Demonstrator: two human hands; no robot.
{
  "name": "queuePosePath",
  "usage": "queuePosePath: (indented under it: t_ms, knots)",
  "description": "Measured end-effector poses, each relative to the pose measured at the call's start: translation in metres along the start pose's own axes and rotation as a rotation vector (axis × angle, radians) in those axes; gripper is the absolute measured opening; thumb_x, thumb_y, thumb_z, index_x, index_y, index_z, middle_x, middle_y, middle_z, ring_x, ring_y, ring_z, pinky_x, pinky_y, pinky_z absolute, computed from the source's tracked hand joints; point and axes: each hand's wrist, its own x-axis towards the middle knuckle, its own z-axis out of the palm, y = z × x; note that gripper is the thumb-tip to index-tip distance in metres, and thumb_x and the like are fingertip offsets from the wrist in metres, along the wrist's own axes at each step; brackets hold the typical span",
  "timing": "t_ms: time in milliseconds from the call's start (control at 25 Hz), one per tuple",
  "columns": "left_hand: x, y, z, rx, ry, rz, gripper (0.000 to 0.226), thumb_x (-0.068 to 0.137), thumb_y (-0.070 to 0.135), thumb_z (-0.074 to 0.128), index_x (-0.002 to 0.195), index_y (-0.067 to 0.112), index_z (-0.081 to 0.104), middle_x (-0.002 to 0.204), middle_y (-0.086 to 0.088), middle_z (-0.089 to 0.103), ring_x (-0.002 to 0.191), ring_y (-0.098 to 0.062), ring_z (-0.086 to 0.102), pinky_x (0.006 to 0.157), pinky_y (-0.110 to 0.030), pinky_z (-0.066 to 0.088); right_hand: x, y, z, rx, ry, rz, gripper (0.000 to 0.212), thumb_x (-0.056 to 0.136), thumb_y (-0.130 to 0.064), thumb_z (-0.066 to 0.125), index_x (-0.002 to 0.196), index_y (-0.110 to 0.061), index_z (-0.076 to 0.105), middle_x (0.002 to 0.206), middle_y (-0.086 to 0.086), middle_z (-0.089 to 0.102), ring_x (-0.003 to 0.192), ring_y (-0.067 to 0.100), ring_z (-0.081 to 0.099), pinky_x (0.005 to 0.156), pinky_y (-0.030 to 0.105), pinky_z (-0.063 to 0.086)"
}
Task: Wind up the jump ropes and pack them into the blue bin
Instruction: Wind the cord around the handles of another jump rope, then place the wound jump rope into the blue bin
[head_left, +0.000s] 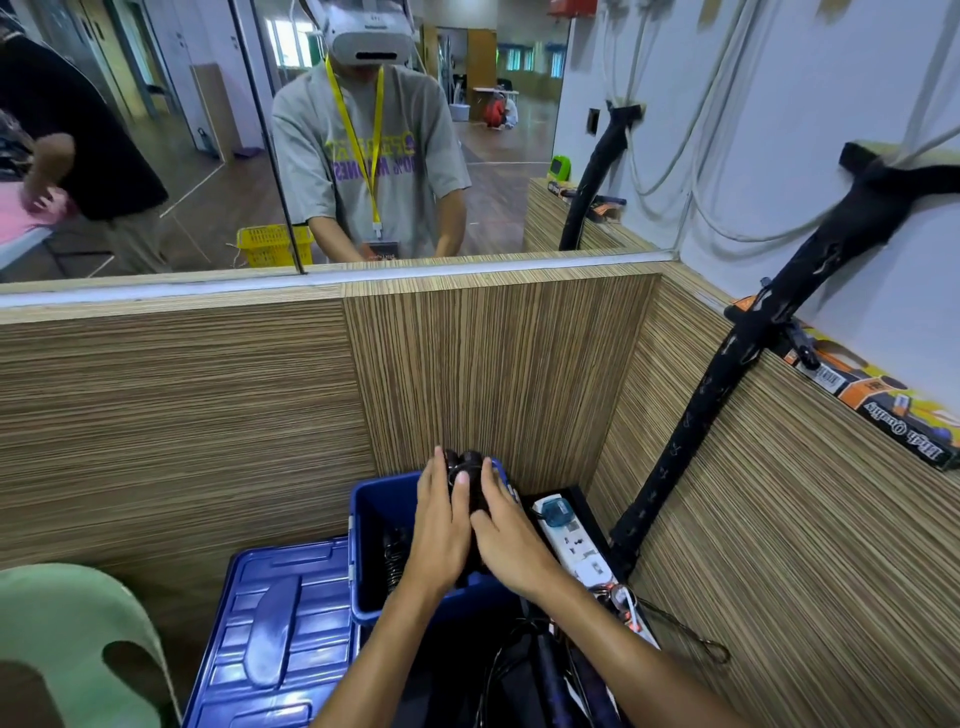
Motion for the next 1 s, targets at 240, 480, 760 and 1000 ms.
queuePosePath:
  t_ms: [240, 480, 760, 1000]
  knots:
    - [0.000, -0.046, 0.015, 0.095, -0.090, -0.031, 0.059, 0.102, 0.042, 0.023, 0.153, 0.024, 0.000, 0.163, 0.002, -0.002, 0.147, -0.006, -0.006, 0.114, -0.021, 0.001, 0.009, 0.037, 0.011, -0.106, -0.150, 0.041, 0.069, 0.107, -0.018, 0.030, 0.154, -0.024, -0.019, 0.160, -0.001, -0.027, 0.149, 0.012, -0.008, 0.109, 0.019, 0.004]
    - [0.017, -0.068, 0.027, 0.136, -0.144, -0.104, 0.059, 0.103, 0.043, 0.020, 0.154, 0.025, -0.003, 0.162, 0.001, -0.009, 0.136, 0.003, -0.005, 0.110, -0.019, 0.002, 0.032, 0.053, 0.016, -0.186, -0.186, 0.060, 0.066, 0.108, -0.020, 0.027, 0.153, -0.019, -0.022, 0.158, 0.004, -0.033, 0.151, 0.018, -0.005, 0.108, 0.019, 0.006]
    - [0.044, -0.099, 0.041, 0.163, -0.178, -0.175, 0.058, 0.103, 0.041, 0.021, 0.154, 0.022, -0.001, 0.162, -0.004, -0.007, 0.148, -0.015, -0.001, 0.114, -0.026, 0.005, 0.070, 0.077, 0.022, -0.238, -0.224, 0.107, 0.064, 0.108, -0.018, 0.028, 0.156, -0.022, -0.015, 0.159, 0.008, -0.029, 0.151, 0.026, 0.003, 0.117, 0.030, 0.015]
    - [0.059, -0.123, 0.057, 0.202, -0.222, -0.238, 0.056, 0.105, 0.035, 0.024, 0.154, 0.015, 0.005, 0.162, -0.009, 0.003, 0.149, -0.020, -0.003, 0.118, -0.032, 0.008, 0.093, 0.107, 0.031, -0.367, -0.275, 0.182, 0.088, 0.098, 0.004, 0.042, 0.152, -0.026, -0.021, 0.159, 0.011, -0.030, 0.149, 0.028, 0.020, 0.112, 0.035, 0.038]
